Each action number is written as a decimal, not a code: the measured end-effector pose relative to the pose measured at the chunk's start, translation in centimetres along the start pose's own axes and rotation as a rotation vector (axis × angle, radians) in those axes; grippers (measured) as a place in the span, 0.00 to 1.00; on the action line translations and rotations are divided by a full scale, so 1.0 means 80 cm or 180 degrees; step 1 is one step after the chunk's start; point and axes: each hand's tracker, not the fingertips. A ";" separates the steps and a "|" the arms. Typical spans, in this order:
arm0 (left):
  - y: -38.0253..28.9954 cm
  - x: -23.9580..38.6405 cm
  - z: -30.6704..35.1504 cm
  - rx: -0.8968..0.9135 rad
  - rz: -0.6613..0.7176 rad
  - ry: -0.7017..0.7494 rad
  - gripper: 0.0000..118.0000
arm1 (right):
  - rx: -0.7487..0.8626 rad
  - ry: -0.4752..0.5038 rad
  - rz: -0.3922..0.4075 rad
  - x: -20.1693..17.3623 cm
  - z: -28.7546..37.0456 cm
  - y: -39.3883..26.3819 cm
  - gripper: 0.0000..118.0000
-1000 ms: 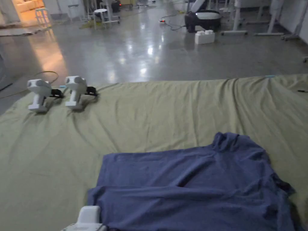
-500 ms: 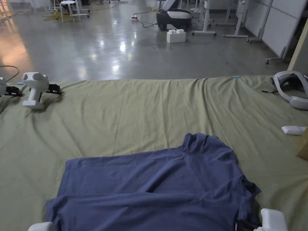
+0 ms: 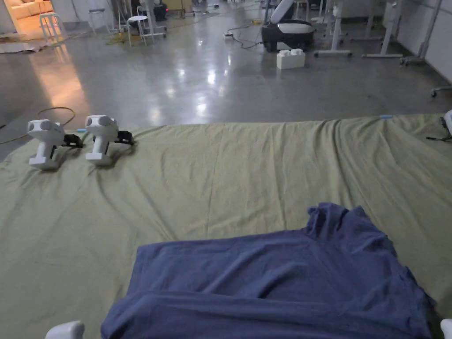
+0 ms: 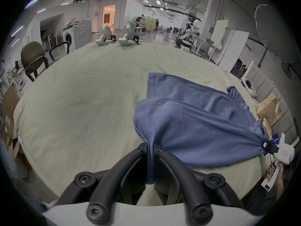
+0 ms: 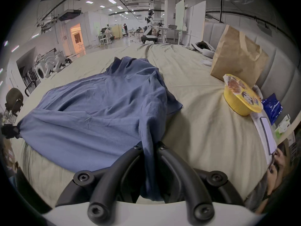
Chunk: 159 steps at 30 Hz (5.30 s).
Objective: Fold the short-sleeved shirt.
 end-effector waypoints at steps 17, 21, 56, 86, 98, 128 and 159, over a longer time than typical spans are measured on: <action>-0.076 -0.037 0.098 0.0323 0.0264 -0.0308 0.83 | -0.0408 -0.0026 0.0137 0.033 0.081 -0.064 0.63; -0.044 -0.019 0.168 0.1130 0.0188 -0.0527 0.87 | 0.0185 0.0241 0.0063 0.030 0.141 -0.039 0.66; -0.024 0.125 0.343 0.2587 -0.0819 -0.0340 0.01 | 0.2391 0.0481 0.0681 -0.086 0.347 0.015 0.02; 0.125 0.058 -0.211 -0.0390 -0.0596 0.0517 0.34 | 0.0524 0.0282 -0.0035 0.006 0.145 -0.020 0.02; 0.146 0.070 -0.236 -0.0841 -0.0609 0.0445 0.11 | 0.0158 0.0686 -0.0154 0.046 0.000 0.128 0.84; 0.050 -0.022 0.029 -0.0197 -0.0149 -0.0531 0.06 | 0.0104 0.0600 -0.0090 0.071 0.057 0.088 0.04; -0.048 0.053 0.309 0.2345 -0.0432 -0.0120 0.87 | 0.1728 0.0636 -0.0142 0.003 0.299 -0.010 0.83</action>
